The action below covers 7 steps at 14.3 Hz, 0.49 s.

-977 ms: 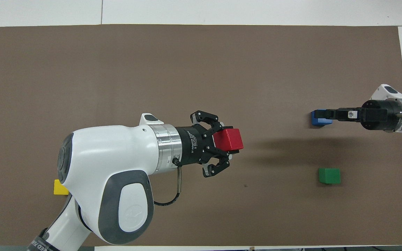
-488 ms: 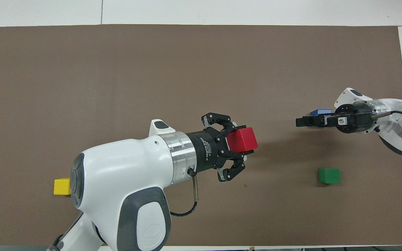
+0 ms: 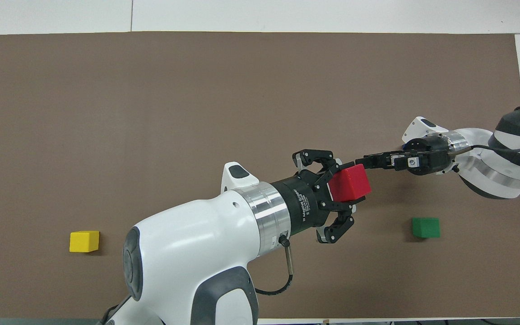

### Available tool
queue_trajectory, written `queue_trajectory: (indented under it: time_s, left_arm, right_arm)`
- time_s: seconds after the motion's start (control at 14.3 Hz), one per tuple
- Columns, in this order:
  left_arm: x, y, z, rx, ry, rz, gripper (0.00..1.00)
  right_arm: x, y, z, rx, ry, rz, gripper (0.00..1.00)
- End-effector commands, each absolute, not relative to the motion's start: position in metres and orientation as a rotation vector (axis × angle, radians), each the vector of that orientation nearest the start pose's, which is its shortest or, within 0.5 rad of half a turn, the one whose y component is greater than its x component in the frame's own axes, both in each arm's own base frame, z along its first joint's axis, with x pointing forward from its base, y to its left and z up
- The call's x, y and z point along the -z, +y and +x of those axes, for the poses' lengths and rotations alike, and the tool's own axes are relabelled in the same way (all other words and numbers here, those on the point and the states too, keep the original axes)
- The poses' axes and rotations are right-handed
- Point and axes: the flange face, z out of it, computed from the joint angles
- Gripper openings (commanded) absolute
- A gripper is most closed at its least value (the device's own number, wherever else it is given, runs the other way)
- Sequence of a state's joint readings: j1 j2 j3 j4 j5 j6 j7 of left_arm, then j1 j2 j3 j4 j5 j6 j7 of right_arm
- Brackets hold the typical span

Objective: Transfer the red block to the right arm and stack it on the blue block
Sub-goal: 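Carry the red cube forward while the right gripper reaches toward it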

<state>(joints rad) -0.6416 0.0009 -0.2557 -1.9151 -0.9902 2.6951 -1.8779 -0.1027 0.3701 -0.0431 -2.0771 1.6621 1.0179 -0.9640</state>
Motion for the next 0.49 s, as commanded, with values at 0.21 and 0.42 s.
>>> queue_trajectory:
  time_s: [0.21, 0.42]
  left_arm:
    - [-0.536, -0.480, 0.427, 0.649, 1.592, 1.600, 0.00]
    - [-0.534, -0.494, 0.437, 0.699, 1.576, 1.640, 0.00]
  right_arm:
    - [-0.344, 0.088, 0.522, 0.019, -0.210, -1.004, 1.00]
    - [-0.342, 0.090, 0.522, 0.031, -0.214, -1.010, 1.00]
